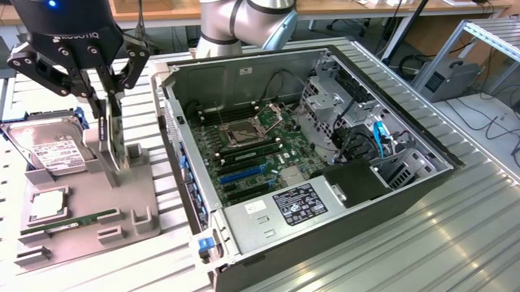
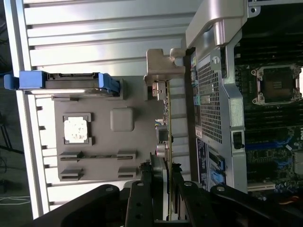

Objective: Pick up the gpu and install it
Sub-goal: 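Pick up the gpu and move the gpu toward the slot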

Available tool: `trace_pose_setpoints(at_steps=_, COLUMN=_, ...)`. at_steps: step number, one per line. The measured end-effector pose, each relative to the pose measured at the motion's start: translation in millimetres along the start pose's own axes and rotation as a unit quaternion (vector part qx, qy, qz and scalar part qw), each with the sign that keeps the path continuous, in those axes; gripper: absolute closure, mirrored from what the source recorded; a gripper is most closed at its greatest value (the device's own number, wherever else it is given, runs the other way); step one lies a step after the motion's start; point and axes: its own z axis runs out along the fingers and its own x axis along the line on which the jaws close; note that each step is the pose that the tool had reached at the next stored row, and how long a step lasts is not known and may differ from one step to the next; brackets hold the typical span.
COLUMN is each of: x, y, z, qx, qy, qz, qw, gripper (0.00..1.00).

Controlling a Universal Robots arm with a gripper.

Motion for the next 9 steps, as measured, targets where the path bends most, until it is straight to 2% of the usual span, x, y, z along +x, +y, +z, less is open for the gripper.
trace_pose_setpoints(at_steps=9, x=-0.2, y=0.0, z=-7.4, qx=0.0000, qy=0.0000, qz=0.000, qw=1.0000, gripper=0.73)
